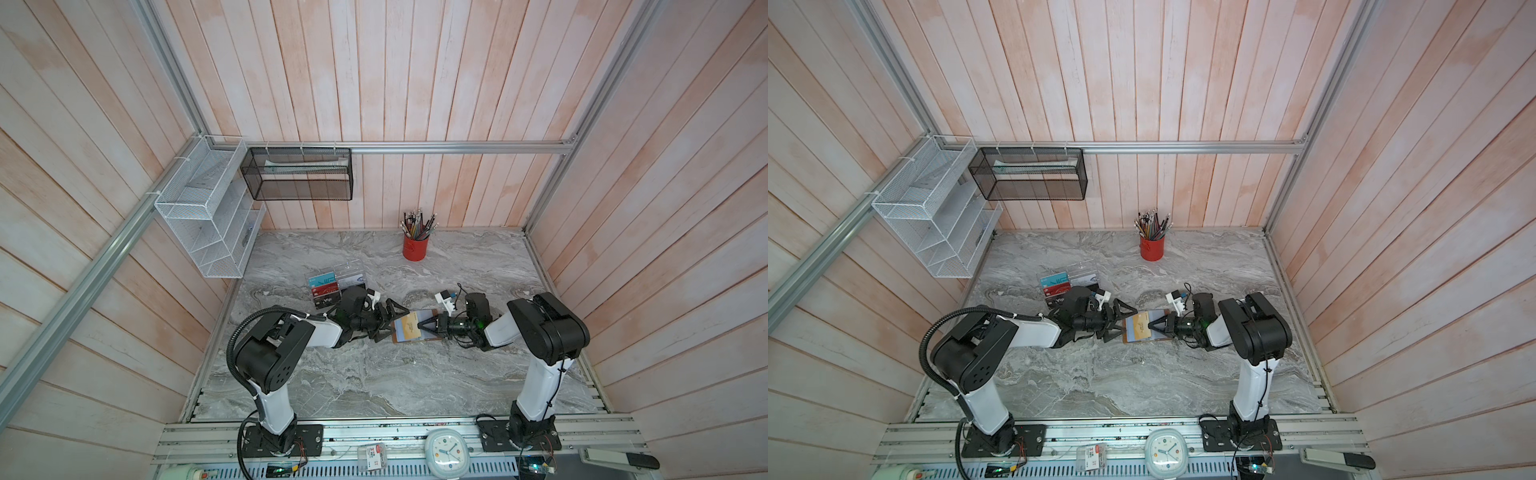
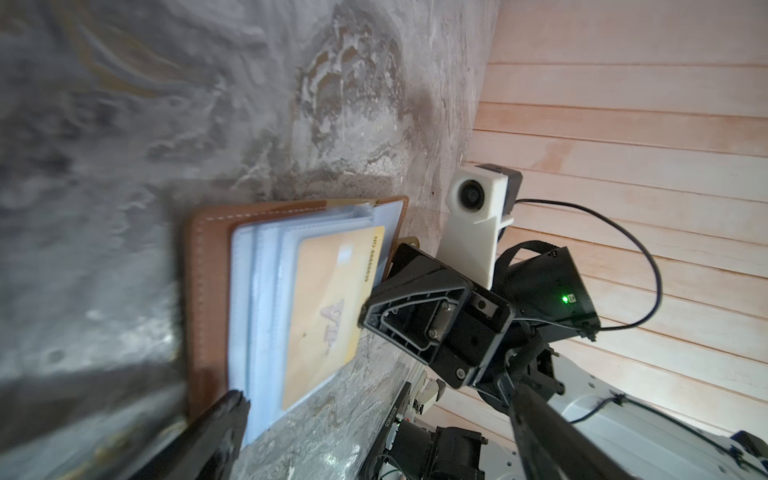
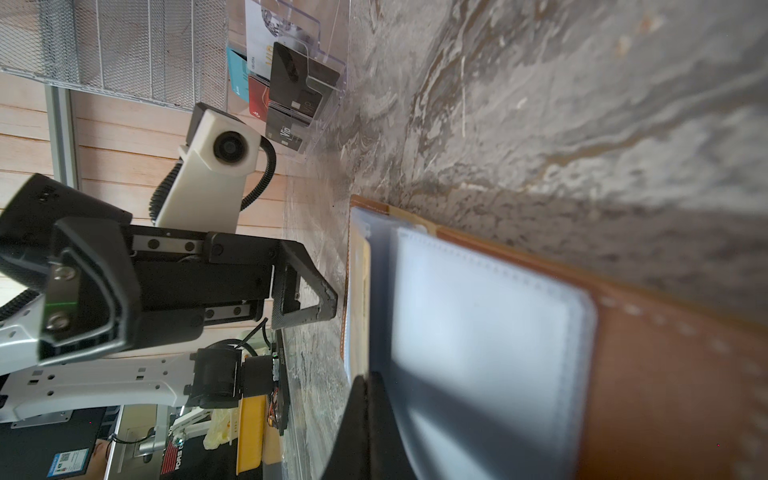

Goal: Take the credit cards out of the card holder

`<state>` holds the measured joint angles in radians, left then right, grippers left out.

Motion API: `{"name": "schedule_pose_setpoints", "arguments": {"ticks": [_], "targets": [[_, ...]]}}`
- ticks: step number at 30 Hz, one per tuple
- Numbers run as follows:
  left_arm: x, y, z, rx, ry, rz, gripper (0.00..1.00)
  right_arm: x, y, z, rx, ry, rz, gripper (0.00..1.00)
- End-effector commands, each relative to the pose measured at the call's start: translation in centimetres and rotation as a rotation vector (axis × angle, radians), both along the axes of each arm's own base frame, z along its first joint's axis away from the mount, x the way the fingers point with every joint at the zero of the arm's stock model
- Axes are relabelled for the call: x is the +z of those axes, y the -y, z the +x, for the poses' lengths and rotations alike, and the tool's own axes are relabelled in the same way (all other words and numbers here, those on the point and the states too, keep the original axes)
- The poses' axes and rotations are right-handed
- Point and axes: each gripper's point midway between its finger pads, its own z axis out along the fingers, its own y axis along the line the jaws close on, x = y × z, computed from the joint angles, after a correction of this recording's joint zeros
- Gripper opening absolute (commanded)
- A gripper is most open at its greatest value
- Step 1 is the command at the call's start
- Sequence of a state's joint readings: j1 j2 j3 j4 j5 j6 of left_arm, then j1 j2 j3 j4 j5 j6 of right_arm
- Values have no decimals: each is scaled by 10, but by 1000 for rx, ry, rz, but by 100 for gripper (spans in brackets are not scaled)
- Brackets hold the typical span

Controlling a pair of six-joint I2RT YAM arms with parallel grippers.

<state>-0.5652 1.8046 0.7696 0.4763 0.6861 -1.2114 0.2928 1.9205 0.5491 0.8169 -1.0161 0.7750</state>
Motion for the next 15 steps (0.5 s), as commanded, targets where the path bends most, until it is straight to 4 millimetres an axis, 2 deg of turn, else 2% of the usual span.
{"name": "schedule_pose_setpoints", "arguments": {"ticks": [1,7,15], "targets": [[8,14,6,-12,22,11,100,-5,2,-5,5,-7,-5,0],[-5,23,15,-13,10,27,100,-5,0,-8,13,-10,-3,0],[-34,15,10,0,-28,87,100,-6,-1,-8,16,-10,-3,0]]}}
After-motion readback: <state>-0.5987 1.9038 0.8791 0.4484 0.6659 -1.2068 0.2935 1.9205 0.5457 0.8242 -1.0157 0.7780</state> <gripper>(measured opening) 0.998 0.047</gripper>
